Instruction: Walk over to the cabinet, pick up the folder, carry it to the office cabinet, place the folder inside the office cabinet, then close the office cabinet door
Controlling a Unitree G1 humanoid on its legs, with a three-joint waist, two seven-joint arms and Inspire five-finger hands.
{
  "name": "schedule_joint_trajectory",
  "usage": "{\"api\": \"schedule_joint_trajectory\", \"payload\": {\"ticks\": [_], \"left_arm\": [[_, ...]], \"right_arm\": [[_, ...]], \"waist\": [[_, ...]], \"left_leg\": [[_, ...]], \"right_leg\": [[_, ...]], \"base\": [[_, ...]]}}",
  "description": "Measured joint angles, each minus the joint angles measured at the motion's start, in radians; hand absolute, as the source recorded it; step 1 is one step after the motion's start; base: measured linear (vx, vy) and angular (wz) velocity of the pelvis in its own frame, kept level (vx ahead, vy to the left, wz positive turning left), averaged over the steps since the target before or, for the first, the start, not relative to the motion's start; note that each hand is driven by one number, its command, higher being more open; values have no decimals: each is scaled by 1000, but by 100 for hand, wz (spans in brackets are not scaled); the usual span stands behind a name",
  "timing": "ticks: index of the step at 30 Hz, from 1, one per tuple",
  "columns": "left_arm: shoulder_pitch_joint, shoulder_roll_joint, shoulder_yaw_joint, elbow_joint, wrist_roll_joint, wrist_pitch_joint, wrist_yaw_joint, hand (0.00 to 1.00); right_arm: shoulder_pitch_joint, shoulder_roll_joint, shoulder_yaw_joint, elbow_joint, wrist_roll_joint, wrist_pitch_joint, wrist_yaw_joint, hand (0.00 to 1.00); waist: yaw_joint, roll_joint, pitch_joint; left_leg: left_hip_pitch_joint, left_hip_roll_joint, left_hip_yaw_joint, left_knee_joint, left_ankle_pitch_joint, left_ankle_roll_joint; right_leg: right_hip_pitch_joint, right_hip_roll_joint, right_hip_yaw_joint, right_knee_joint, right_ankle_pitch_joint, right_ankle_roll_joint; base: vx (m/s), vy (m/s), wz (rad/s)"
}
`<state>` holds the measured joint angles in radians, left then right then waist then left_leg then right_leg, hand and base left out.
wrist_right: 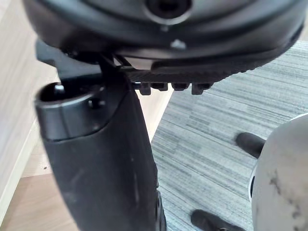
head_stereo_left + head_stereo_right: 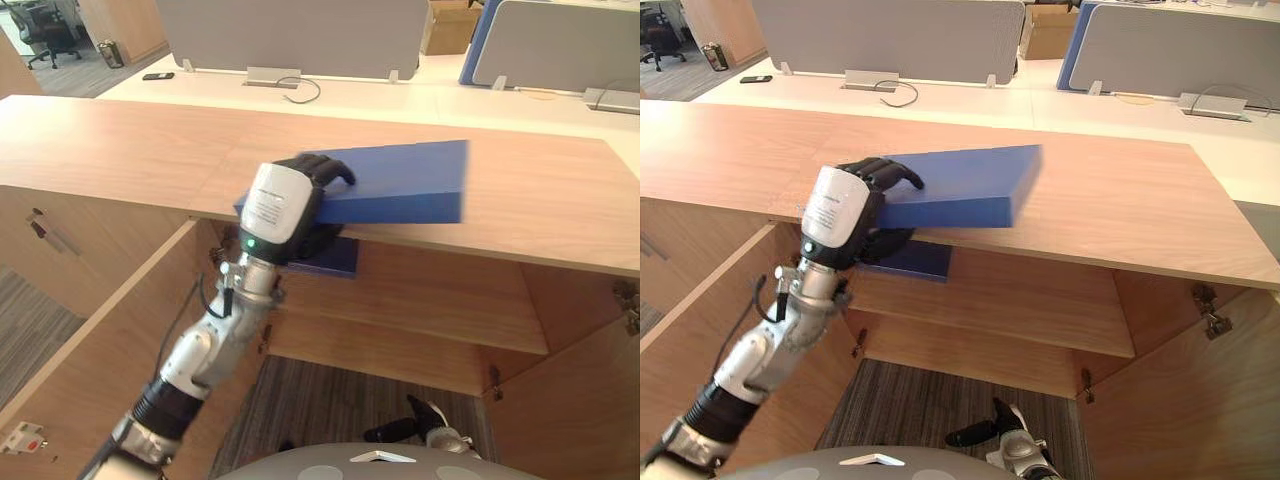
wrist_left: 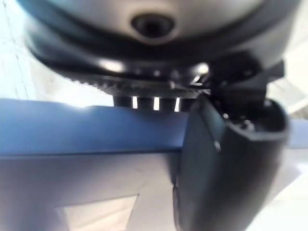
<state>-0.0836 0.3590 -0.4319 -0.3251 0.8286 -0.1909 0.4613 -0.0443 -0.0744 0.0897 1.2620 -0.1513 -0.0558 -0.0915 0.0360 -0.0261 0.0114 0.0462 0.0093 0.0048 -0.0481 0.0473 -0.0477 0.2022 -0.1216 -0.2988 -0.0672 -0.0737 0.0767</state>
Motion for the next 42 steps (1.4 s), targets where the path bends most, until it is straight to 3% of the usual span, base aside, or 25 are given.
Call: {"api": "schedule_joint_trajectory", "payload": {"ticks": [3, 5, 12, 17, 20, 22, 27, 29, 32, 37, 42], "left_arm": [[36, -36, -57, -75, -157, -51, -57, 0], [63, -49, -85, -112, -353, -94, -122, 0], [132, -78, -92, -114, -737, -97, -172, 0], [141, -110, 2, -116, -1015, -96, -188, 0], [158, -182, 114, -127, -1169, -97, -185, 0], [198, -211, 183, -158, -1254, -104, -178, 0], [262, -256, 312, -190, -1512, -167, -213, 0], [289, -265, 355, -198, -1627, -196, -264, 0], [309, -270, 390, -200, -1726, -205, -306, 0], [335, -298, 449, -201, -1827, -205, -346, 0], [369, -336, 491, -201, -1894, -207, -367, 0]], "right_arm": [[5, -1, 0, 3, 2, 1, -3, 100], [7, -4, 0, 13, 3, 1, -3, 100], [12, -10, 1, 23, 20, 8, -3, 100], [11, -10, 14, 19, 47, 8, -4, 100], [23, -10, 43, -23, 103, 10, -6, 100], [79, -9, 52, -130, 145, 13, -6, 100], [271, -6, 47, -610, 299, 16, 2, 100], [354, 9, 6, -830, 418, -28, 36, 100], [411, 55, -71, -996, 572, -81, 59, 100], [522, 125, -172, -1203, 661, -122, 59, 100], [598, 156, -222, -1323, 793, -130, 70, 100]], "waist": [[16, -1, 0], [17, 5, -3], [18, 16, -25], [20, 14, -30], [18, 8, -33], [16, 3, -35], [10, -4, -33], [-4, -14, -40], [-24, -25, -47], [-65, -26, -48], [-92, -3, -53]], "left_leg": [[-6, 1, 3, 14, -7, 1], [-7, 1, 3, 28, -15, -1], [-7, 2, 7, 31, -16, -1], [-7, 3, 15, 34, -16, -1], [-7, 4, 23, 34, -17, -1], [-7, 13, 37, 34, -20, -1], [-7, 20, 81, 44, -38, -2], [-3, 21, 110, 49, -49, -2], [-1, 30, 155, 69, -71, -3], [23, 36, 228, 79, -99, -3], [53, 48, 318, 79, -126, -6]], "right_leg": [[-3, 0, 5, 4, -1, 0], [-2, 0, 6, 14, -5, 0], [-9, 0, 14, 26, -8, 0], [-13, 1, 25, 32, -9, 0], [-18, 1, 33, 34, -9, 0], [-26, 2, 46, 34, -8, -1], [-51, 4, 89, 48, -9, -2], [-63, 4, 120, 52, -9, -2], [-81, 4, 165, 62, -9, -2], [-95, 6, 236, 67, -8, 0], [-117, 17, 325, 72, -8, 1]], "base": [[0, -8, -4], [0, 0, 0], [-17, -2, -2], [-8, -1, -4], [-5, -3, -9], [8, -12, -19], [-2, 5, -27], [-7, 27, -33], [16, 31, -44], [29, 34, -48], [38, 28, -47]]}}
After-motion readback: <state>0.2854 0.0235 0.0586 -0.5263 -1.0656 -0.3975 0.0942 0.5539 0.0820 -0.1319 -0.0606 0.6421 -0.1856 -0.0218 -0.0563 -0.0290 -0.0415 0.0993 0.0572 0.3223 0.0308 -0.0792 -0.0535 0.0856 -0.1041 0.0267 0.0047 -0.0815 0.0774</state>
